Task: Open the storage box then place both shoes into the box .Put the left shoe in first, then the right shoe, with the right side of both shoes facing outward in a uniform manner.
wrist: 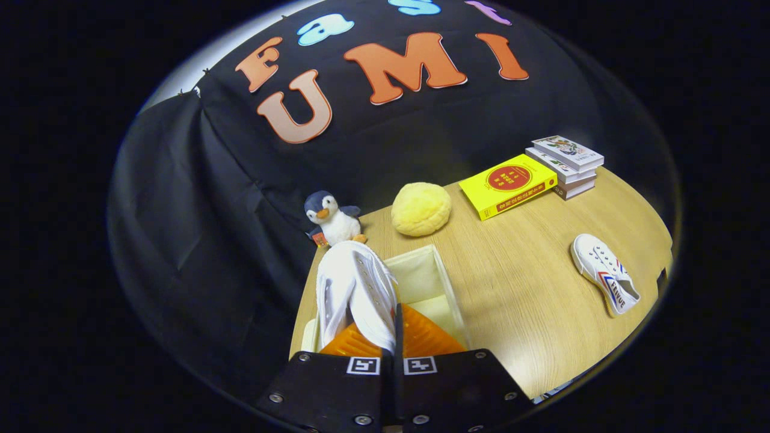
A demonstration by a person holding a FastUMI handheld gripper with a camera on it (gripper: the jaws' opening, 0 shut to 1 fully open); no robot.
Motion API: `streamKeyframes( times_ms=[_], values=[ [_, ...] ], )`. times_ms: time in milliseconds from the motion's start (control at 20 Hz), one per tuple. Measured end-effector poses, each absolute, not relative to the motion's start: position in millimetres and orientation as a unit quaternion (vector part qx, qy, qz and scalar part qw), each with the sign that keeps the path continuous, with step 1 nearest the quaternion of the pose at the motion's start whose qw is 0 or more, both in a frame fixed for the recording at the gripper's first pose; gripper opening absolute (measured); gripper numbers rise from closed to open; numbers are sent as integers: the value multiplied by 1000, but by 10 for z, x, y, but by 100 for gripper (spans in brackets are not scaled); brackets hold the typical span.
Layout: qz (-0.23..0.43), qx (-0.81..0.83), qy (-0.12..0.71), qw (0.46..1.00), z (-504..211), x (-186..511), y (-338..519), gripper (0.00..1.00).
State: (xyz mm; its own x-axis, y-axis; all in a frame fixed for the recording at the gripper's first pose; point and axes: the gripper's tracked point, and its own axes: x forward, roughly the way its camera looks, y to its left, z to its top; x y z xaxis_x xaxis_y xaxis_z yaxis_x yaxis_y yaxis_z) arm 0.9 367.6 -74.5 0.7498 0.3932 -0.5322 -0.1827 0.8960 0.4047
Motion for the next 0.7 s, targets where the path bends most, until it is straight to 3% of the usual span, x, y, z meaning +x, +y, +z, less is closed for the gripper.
streamKeyframes(
  times_ms=[500,700],
  values=[
    [91,163,387,903,-1490,-89,4178,0],
    [93,131,417,895,-1722,-156,4320,2]
  ],
)
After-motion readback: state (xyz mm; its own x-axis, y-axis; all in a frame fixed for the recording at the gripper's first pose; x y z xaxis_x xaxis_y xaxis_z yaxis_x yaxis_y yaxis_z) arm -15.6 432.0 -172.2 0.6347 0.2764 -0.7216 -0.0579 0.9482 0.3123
